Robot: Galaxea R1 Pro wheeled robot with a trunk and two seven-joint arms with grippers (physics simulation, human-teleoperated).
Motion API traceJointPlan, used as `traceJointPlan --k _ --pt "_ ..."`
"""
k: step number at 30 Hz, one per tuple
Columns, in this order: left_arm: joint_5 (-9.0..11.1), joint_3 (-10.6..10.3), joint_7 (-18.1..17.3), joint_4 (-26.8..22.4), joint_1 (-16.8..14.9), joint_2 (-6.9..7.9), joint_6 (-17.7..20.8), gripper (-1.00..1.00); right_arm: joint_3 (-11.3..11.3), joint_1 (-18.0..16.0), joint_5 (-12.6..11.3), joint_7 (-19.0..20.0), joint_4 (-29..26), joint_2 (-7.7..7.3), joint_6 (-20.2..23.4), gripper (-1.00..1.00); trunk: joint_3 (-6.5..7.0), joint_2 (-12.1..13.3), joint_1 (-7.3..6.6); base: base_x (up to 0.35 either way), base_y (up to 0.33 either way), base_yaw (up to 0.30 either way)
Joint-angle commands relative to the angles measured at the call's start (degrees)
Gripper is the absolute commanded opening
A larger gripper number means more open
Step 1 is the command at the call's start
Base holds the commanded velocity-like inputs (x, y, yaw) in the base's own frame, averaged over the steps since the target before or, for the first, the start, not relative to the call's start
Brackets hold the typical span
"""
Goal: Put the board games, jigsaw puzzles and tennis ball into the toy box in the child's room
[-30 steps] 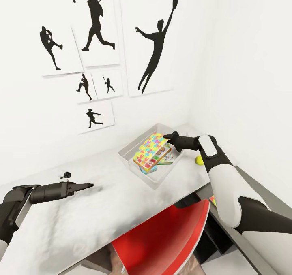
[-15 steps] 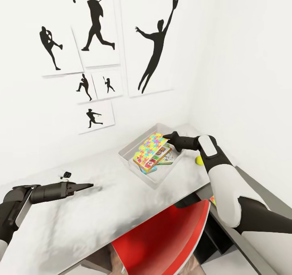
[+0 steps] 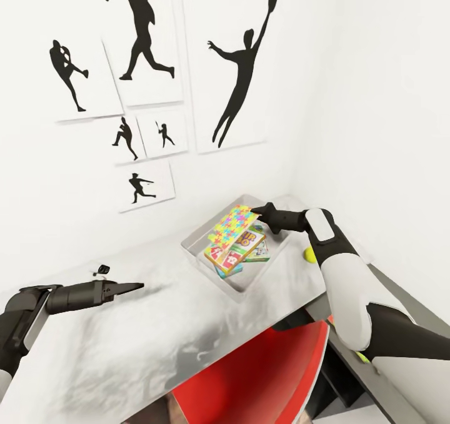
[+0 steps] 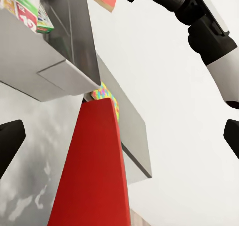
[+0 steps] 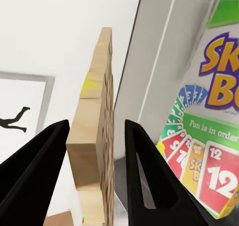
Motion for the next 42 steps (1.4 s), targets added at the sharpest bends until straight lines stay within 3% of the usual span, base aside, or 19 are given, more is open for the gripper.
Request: traceJointPlan --k 1,42 --pt "0.01 -0.02 -0.2 -0.01 -0.04 0.02 0.61 1.0 -0.45 -0.07 0.29 0.17 -0.02 0.09 0.35 -1.0 -0.11 -0.11 0.04 0.044 0.0 0.0" --pt "-0.08 -0.1 -0.29 -0.01 -0.04 0.02 0.61 1.0 -0.49 -0.07 0.38 -0.02 0.01 -0.04 0.29 -1.0 -0.4 -0.11 0.04 0.027 0.0 0.0"
